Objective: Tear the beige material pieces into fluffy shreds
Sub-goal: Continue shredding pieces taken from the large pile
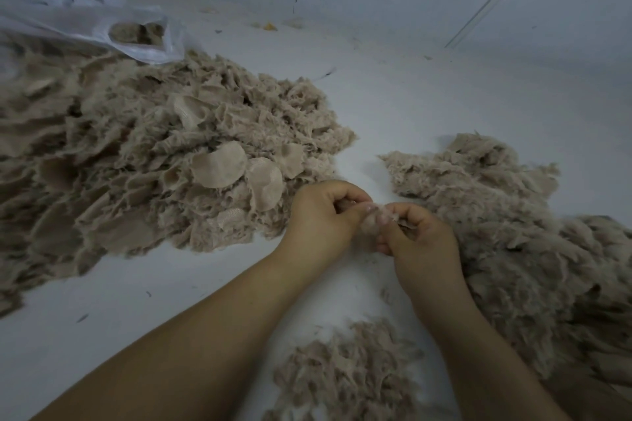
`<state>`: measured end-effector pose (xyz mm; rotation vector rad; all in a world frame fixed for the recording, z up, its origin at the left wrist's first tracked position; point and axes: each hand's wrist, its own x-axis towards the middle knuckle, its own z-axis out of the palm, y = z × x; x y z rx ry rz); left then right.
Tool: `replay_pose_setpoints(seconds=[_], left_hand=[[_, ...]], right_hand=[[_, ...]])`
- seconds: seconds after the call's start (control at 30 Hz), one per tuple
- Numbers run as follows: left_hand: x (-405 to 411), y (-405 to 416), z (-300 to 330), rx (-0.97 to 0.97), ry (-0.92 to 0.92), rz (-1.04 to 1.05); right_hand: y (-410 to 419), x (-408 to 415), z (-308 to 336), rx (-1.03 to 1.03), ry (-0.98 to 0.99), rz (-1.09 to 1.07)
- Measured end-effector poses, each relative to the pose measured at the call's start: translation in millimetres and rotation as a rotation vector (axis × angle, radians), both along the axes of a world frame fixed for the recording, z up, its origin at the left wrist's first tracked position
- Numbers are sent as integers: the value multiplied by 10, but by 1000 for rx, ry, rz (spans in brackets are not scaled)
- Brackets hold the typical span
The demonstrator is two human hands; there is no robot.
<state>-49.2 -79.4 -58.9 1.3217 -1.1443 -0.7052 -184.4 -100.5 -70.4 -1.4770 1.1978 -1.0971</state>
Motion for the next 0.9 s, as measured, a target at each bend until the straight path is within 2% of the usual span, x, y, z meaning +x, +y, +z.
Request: replay_pose_setpoints(seconds=[0.17, 0.27, 0.3, 0.37, 0.43, 0.47, 0.53, 0.63, 0.67, 0.8, 0.9], left_hand=[[28, 13, -23, -36, 29, 54], [89, 20, -2, -31, 161, 46], [130, 29, 6, -1, 208, -40], [226, 82, 48, 150, 242, -436], [299, 153, 105, 336, 137, -844], [312, 183, 119, 369, 55, -921], [263, 187, 105, 326, -43, -796], [145, 100, 68, 171, -1, -278], [111, 61, 57, 143, 28, -162], [11, 3, 16, 135, -122, -121], [18, -8, 19, 102, -23, -111]], right_hand=[[-11, 4, -11, 14, 15, -22], [-38, -23, -5, 68, -81, -70], [-43, -31, 12, 96, -131, -77], [-38, -31, 33, 124, -167, -70], [-18, -12, 42, 143, -157, -61], [-11, -6, 43, 155, -163, -59], [-5, -6, 50, 159, -177, -59], [-15, -11, 47, 126, -146, -43], [-17, -10, 37, 117, -129, -37], [-21, -3, 19, 97, -134, -20], [-24, 13, 14, 95, -142, -30]])
